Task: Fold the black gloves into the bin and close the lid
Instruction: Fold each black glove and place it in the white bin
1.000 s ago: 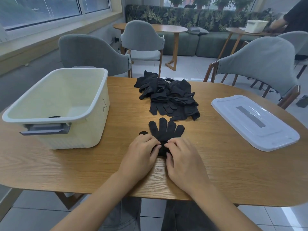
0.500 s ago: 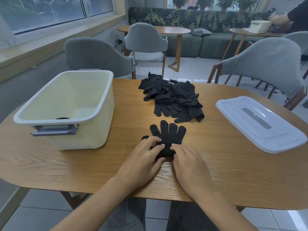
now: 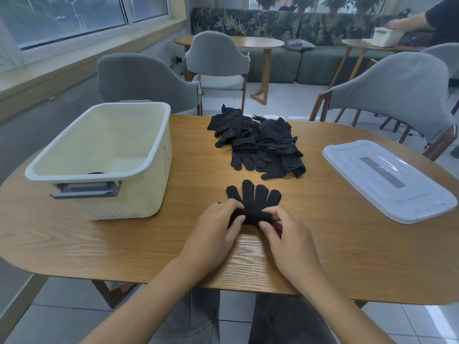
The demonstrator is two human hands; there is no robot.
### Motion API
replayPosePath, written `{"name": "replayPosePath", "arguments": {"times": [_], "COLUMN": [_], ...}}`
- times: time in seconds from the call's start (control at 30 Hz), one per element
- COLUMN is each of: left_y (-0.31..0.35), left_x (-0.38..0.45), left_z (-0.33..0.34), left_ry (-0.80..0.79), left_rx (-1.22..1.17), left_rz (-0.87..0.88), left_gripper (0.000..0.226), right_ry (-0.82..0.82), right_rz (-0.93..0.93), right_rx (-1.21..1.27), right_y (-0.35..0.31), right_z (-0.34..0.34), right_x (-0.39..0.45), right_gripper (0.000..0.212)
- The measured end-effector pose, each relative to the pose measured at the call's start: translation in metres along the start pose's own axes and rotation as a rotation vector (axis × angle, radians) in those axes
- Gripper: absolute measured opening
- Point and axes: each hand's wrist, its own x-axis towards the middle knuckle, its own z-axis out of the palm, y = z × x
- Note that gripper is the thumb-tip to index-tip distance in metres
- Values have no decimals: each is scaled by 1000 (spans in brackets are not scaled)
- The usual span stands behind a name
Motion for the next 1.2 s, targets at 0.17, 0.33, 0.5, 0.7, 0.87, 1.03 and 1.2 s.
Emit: {"name": "replayPosePath", "arguments": {"times": [0.17, 0.33, 0.5, 0.7, 0.87, 1.03, 1.2], "left_y": [-1, -1, -3, 1, -2, -8, -17], "left_x": [17, 30, 32, 33, 34, 30, 22], "left_z": [4, 8, 14, 13, 12, 11, 2], "left_ry": [63, 154, 191, 203, 173, 141, 16], "left_rx": [-107, -12, 45, 87, 110, 86, 10], "left_rz": [-158, -208, -209, -168, -132, -57, 39], "left_gripper": [13, 19, 22, 21, 10, 8, 24], "right_ry": [9, 0, 43, 109, 150, 34, 26], "right_rz": [98, 167, 168, 77, -435, -413, -377], "right_rx": [68, 6, -126, -221, -525, -662, -550], "right_y": [-6, -6, -2, -6, -9, 0, 4], "right_z": [-1, 1, 7, 8, 7, 11, 12], "right_x": [19, 37, 41, 38, 21, 22, 21], "right_gripper": [16, 15, 14, 19, 19, 37, 34]}}
